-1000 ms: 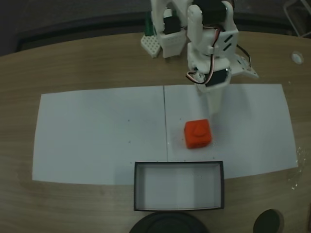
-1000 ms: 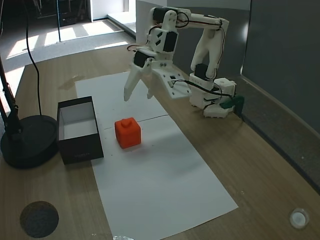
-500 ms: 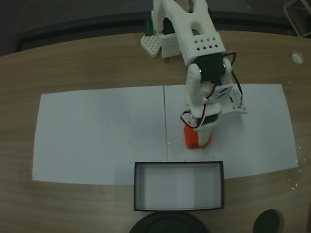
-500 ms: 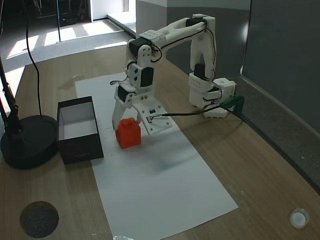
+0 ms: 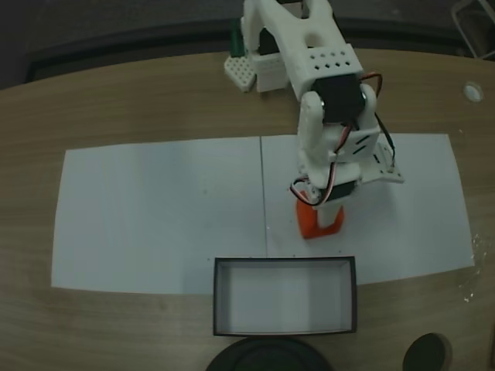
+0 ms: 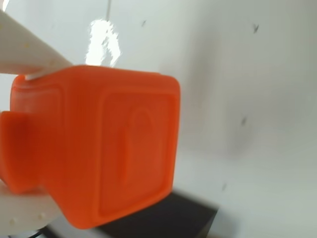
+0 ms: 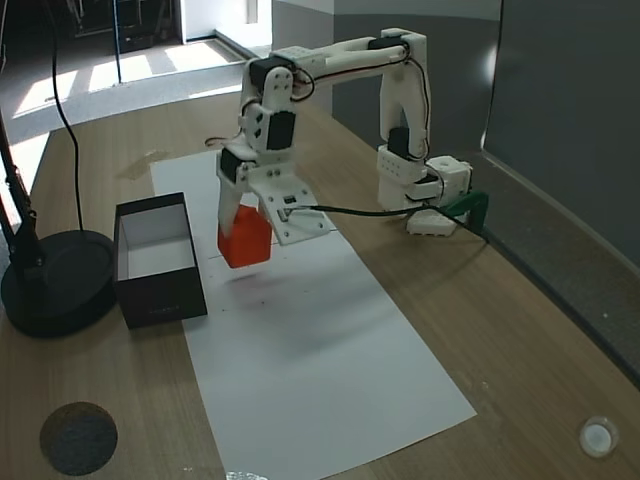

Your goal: Grab a orange square and put it in the box.

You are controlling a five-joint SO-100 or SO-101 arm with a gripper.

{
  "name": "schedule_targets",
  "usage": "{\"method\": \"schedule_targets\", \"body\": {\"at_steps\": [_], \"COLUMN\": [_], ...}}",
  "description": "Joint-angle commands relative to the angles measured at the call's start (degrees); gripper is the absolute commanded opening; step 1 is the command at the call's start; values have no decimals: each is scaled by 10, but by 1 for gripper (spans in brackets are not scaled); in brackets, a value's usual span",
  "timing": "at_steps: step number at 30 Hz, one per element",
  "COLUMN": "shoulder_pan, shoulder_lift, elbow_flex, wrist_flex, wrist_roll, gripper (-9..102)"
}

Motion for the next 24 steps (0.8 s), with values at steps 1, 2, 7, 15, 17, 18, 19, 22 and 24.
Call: {"method": "schedule_targets", "body": {"at_steps": [1, 2, 7, 15, 17, 18, 19, 22, 24], "shoulder_pan": [3, 4, 28, 99, 110, 113, 115, 115, 116], "shoulder_lift": [99, 101, 56, -127, -161, -175, -186, -213, -230], "elbow_flex": [-219, -261, -351, -352, -352, -352, -352, -352, -349], "wrist_flex": [15, 12, -35, -66, -75, -76, -76, -72, -70], "wrist_roll": [-26, -36, -46, -29, -26, -25, -25, -25, -25], "gripper": [2, 2, 2, 2, 2, 2, 2, 2, 5]}}
